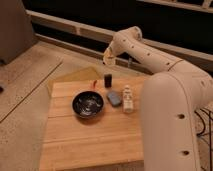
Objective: Place the ceramic cup over the eraser
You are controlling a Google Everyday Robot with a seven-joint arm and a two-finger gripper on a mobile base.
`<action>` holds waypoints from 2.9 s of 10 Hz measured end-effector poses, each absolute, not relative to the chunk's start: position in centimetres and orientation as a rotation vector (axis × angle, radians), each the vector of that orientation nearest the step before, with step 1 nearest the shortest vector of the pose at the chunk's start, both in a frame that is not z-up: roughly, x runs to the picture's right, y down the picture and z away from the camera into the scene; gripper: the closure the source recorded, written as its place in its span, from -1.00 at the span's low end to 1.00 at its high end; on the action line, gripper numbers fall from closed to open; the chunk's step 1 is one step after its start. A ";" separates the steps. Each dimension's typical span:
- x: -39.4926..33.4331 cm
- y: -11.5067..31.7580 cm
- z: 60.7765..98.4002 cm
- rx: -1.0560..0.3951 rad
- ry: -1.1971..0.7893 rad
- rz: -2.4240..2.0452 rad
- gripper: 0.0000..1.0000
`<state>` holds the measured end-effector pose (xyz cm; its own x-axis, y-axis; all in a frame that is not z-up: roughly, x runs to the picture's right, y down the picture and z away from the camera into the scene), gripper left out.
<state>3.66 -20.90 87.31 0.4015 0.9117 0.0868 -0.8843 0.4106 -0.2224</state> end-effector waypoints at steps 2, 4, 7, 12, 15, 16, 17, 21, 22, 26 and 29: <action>2.8 -20.2 86.3 -0.148 -0.201 1.121 1.00; 2.0 -19.4 85.7 -0.150 -0.194 1.106 1.00; 1.5 -17.8 85.4 -0.158 -0.171 1.104 1.00; 1.7 -15.7 85.7 -0.166 -0.119 1.117 1.00; 2.1 -15.0 86.1 -0.170 -0.093 1.127 1.00; 2.3 -14.7 86.5 -0.172 -0.080 1.133 1.00; 2.5 -14.6 86.7 -0.173 -0.073 1.137 1.00; 2.8 -14.2 88.0 -0.187 -0.045 1.154 1.00; 2.7 -14.1 88.2 -0.193 -0.042 1.153 1.00; 2.5 -13.4 89.5 -0.218 -0.023 1.152 1.00; 3.1 -13.1 90.7 -0.220 -0.004 1.145 1.00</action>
<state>3.07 -13.07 90.72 0.4155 0.9031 -0.1089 -0.9022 0.3939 -0.1758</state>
